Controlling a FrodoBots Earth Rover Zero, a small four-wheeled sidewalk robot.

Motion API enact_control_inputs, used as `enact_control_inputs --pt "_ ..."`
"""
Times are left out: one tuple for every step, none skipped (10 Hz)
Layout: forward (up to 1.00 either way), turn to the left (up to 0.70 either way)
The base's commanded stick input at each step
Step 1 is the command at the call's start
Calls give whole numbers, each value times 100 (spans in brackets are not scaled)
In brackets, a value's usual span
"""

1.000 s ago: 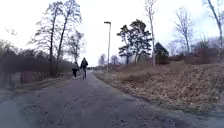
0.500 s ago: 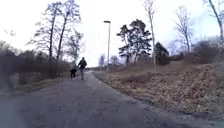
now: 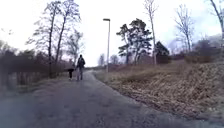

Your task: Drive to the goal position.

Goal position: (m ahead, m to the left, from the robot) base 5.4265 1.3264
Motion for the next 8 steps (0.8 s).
enact_control_inputs --pt "50 3" --pt "50 15" --pt "50 27" --pt "50 39" --pt "50 51" --pt "50 42" --pt "50 21" --pt "50 1"
